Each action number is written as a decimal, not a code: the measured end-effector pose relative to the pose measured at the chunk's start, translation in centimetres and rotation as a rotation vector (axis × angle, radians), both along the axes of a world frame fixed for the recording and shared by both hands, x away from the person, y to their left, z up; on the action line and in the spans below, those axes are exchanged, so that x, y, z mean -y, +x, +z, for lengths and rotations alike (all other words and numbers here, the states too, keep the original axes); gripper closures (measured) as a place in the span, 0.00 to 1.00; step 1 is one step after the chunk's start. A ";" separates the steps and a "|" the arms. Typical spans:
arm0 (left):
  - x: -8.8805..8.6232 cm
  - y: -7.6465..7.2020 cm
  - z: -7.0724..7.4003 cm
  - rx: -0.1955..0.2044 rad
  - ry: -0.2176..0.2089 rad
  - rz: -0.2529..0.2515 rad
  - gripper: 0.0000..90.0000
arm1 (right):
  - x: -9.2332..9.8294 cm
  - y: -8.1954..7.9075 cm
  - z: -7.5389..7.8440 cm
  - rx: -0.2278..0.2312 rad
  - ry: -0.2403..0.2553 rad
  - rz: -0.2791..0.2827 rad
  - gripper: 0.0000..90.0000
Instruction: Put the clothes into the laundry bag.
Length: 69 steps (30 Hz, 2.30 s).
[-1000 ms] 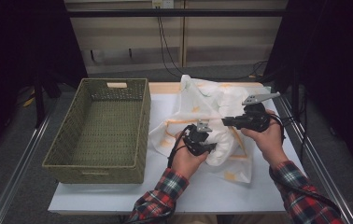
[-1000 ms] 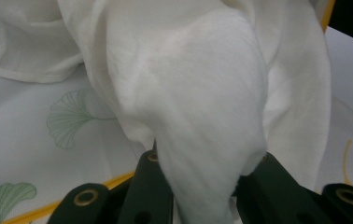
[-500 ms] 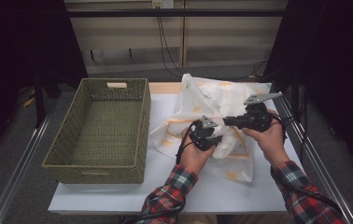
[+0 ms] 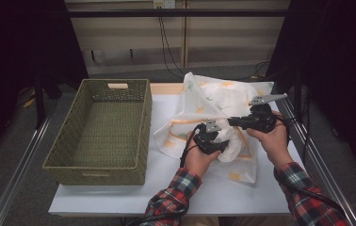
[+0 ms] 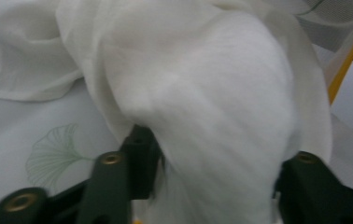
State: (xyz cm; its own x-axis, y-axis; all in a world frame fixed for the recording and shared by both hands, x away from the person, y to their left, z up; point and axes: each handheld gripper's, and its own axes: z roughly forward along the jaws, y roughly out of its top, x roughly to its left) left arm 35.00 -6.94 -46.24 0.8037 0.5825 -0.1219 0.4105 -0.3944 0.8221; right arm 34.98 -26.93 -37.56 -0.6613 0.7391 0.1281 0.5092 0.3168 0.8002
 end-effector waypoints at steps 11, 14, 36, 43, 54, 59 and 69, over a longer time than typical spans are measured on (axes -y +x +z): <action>-1.5 -1.1 0.2 0.013 0.044 0.003 0.24 | 0.7 0.6 -0.4 -0.007 -0.017 -0.037 0.99; -1.7 -1.7 0.5 0.019 0.064 -0.012 0.24 | 0.6 0.6 -0.2 -0.010 -0.011 -0.036 0.99; 0.3 -1.1 -0.8 0.033 0.104 -0.056 0.91 | -0.1 -0.6 1.1 0.013 0.000 0.026 0.99; 0.7 0.2 0.1 0.082 0.040 -0.015 0.91 | 0.0 -0.6 1.2 0.017 0.004 0.035 0.99; 0.4 1.5 -0.6 0.087 -0.006 0.056 0.89 | 0.5 -0.2 0.5 0.012 0.011 0.000 0.99; 0.2 1.4 -0.8 0.066 -0.004 0.048 0.88 | 1.5 0.9 -0.2 0.010 -0.024 -0.080 0.99; -0.1 1.4 -1.0 0.046 0.000 0.031 0.86 | 1.2 1.9 -1.4 0.002 -0.057 -0.128 0.72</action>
State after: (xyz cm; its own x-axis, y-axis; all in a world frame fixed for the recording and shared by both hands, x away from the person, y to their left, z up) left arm 36.41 -6.88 -47.27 0.7902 0.6069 -0.0854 0.3846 -0.3824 0.8402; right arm 36.84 -28.12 -39.00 -0.5615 0.8234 0.0820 0.5465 0.2946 0.7840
